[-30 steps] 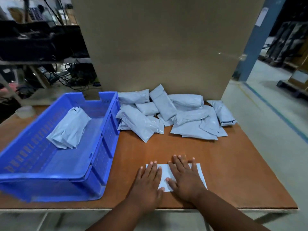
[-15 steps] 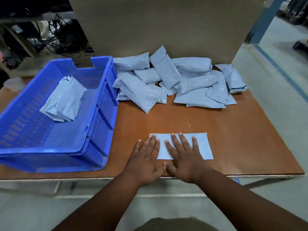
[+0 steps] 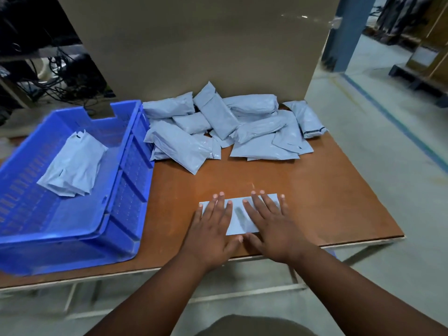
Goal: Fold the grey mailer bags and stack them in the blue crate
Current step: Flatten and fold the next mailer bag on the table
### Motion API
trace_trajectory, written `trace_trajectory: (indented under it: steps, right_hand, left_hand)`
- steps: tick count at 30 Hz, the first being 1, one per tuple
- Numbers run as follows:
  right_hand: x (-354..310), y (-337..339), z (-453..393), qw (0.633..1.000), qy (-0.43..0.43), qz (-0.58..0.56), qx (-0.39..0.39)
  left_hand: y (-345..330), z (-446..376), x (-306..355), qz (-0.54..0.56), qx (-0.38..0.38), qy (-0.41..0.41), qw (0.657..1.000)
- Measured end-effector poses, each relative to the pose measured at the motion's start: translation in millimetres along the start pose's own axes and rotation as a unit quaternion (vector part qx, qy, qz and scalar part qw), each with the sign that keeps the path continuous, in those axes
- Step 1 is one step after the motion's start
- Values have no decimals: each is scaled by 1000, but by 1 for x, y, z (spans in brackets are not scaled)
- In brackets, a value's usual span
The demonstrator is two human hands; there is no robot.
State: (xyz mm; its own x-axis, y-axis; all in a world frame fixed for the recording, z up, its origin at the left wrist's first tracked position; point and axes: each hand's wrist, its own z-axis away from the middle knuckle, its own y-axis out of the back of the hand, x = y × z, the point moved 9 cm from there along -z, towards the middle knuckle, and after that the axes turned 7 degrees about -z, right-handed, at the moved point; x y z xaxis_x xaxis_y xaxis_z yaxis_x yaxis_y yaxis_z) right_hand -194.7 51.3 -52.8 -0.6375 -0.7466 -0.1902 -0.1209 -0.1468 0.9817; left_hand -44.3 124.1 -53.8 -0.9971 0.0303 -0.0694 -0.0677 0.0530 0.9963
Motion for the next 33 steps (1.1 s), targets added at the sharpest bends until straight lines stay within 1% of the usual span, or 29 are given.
trace_trajectory:
  steps: [2,5,9,14,17,21,23,25,26,27,28,31,33]
  right_hand:
    - [18,-2,7,1000,-7,4,-9]
    - [33,-10,11,1000,-9,6,-25]
    - [35,-20,7,999,1,1,-35]
    - [38,-23,6,999,-4,-21,-44]
    - [34,-21,5,997,-10,-16,-69]
    - [36,-17,3,993,-35,-10,-108]
    - [33,-10,1,992,-33,-18,-122]
    - [33,10,-5,995,-28,-48,-82]
    - [33,23,-11,997,-21,-54,-53]
    - [34,32,-16,998,-14,-54,-41]
    - [34,36,-23,997,-5,-53,-48]
    - [30,32,-43,991,20,-51,-119]
    - [30,33,-55,991,31,-48,-124]
  left_hand:
    - [-2,-17,17,-2,-10,-20,1000]
    - [-21,-33,34,-7,-60,-16,998]
    - [-35,-34,34,-2,-56,-2,998]
    - [-39,-37,36,0,-81,-14,997]
    - [-35,-35,32,18,-91,-13,996]
    - [-29,-39,35,16,-121,-13,992]
    - [-22,-42,31,36,-133,10,990]
    - [-7,-52,24,43,-126,45,990]
    - [3,-58,20,34,-120,60,990]
    - [10,-64,17,28,-124,74,989]
    - [15,-69,14,25,-136,88,986]
    - [22,-82,9,17,-180,123,976]
    - [24,-90,6,2,-194,131,972]
